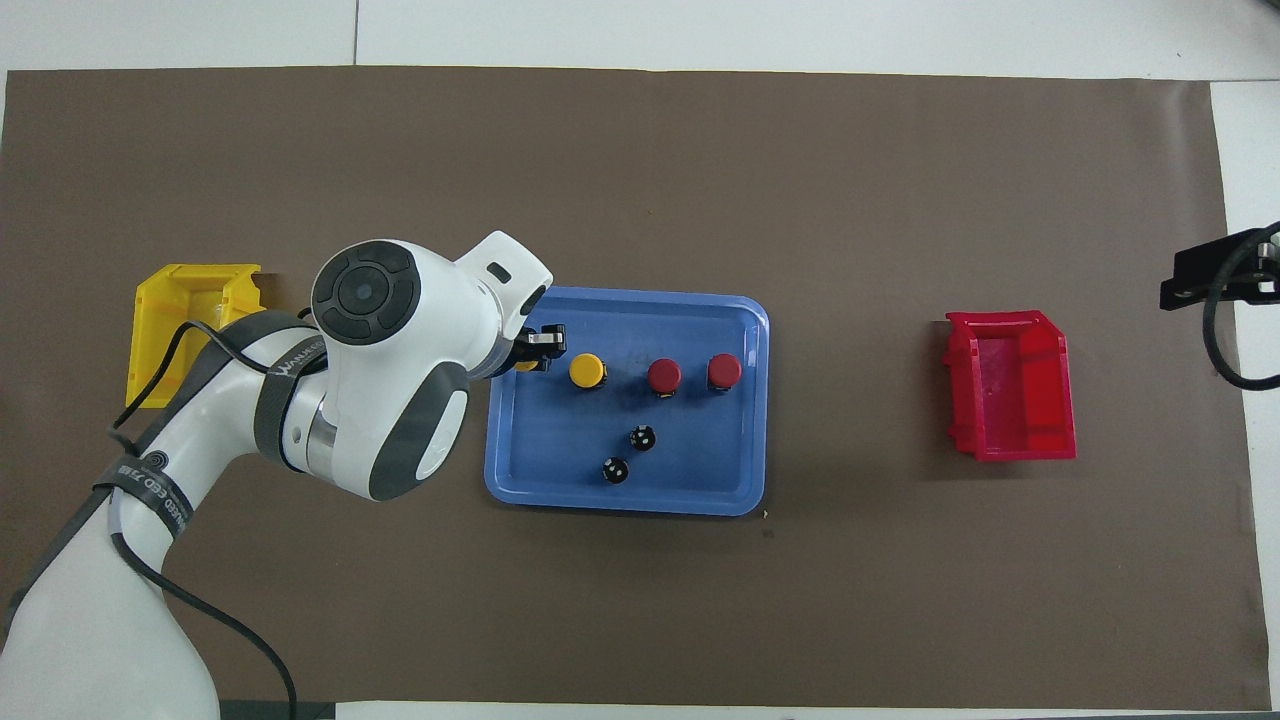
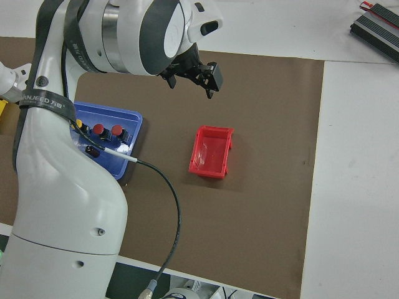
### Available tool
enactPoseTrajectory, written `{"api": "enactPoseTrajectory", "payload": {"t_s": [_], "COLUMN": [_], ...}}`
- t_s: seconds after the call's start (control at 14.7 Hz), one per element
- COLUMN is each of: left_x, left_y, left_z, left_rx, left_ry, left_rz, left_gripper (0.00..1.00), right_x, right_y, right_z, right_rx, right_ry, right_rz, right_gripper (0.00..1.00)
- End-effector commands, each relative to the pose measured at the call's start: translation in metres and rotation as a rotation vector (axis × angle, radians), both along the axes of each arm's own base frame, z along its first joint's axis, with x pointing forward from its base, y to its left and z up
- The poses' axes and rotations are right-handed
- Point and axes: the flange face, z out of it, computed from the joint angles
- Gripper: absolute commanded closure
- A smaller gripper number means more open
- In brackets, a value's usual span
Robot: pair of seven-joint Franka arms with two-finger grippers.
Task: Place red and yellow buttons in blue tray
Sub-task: 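Lower the yellow button into the tray with the left gripper and release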
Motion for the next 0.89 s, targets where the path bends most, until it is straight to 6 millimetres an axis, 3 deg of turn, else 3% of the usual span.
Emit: {"api": "enactPoseTrajectory", "payload": {"t_s": [0.0,0.2,0.34,0.55,0.68,0.82], "left_x": [-0.004,-0.010,-0.010,-0.007,-0.003,0.007], "left_y": [0.002,0.006,0.004,0.002,0.002,0.009], "left_z": [-0.004,-0.013,-0.012,-0.006,0.002,0.028], "left_rx": [-0.014,-0.006,-0.010,-0.010,0.004,0.036], "left_ry": [-0.007,0.003,-0.001,0.002,0.025,0.051], "left_rz": [0.013,0.009,0.009,0.025,0.031,0.021], "left_gripper": [0.97,0.96,0.94,0.44,0.28,0.09], "right_x": [-0.007,-0.024,-0.020,-0.016,-0.016,-0.014], "right_y": [-0.005,-0.013,-0.025,-0.033,-0.034,-0.040], "right_z": [-0.003,-0.009,-0.003,-0.001,-0.001,-0.001], "right_rx": [-0.004,0.002,0.005,0.005,0.003,0.009], "right_ry": [0.060,0.070,0.038,0.050,0.044,0.019], "right_rz": [0.050,0.037,0.025,0.021,0.021,0.020], "right_gripper": [0.00,0.00,0.00,0.00,0.00,0.00]}}
